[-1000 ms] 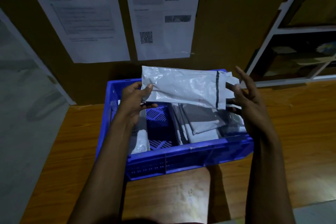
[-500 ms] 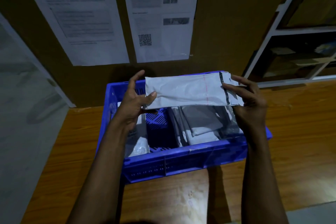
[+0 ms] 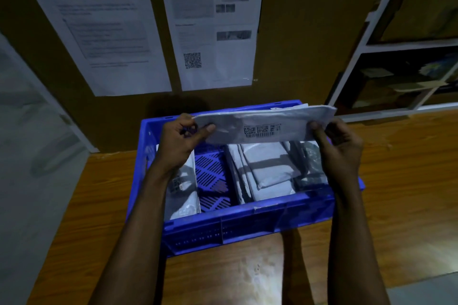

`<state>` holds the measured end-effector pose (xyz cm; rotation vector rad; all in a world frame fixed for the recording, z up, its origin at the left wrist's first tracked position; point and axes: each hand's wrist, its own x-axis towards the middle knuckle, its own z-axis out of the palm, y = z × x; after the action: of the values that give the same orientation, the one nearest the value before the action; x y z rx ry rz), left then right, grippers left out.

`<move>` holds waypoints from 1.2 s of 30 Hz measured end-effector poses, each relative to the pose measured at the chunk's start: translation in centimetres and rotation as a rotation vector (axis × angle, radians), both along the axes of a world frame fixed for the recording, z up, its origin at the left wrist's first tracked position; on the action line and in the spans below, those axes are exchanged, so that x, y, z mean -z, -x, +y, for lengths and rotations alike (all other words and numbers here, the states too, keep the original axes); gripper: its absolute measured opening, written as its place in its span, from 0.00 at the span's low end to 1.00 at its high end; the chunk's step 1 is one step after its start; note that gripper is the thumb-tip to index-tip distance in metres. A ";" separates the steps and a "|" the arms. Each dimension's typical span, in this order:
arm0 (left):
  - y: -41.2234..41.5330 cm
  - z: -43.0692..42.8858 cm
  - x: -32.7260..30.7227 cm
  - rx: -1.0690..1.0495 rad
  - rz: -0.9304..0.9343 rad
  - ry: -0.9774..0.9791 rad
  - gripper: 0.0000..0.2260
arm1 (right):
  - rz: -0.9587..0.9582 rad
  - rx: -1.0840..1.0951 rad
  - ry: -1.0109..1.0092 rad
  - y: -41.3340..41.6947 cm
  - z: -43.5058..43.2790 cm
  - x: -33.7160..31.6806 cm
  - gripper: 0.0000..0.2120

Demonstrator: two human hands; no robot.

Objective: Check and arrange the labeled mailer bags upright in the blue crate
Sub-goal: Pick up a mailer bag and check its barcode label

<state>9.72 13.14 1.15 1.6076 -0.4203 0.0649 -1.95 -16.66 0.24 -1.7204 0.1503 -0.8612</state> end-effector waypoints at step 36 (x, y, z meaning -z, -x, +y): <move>-0.7 -1.5 -3.4 0.351 0.313 -0.168 0.10 | 0.737 -0.799 -0.072 -0.8 5.6 -4.0 0.12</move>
<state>10.44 11.61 4.55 1.6515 -0.4655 -0.4934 -1.19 -11.06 4.23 -1.7419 -0.0265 0.3712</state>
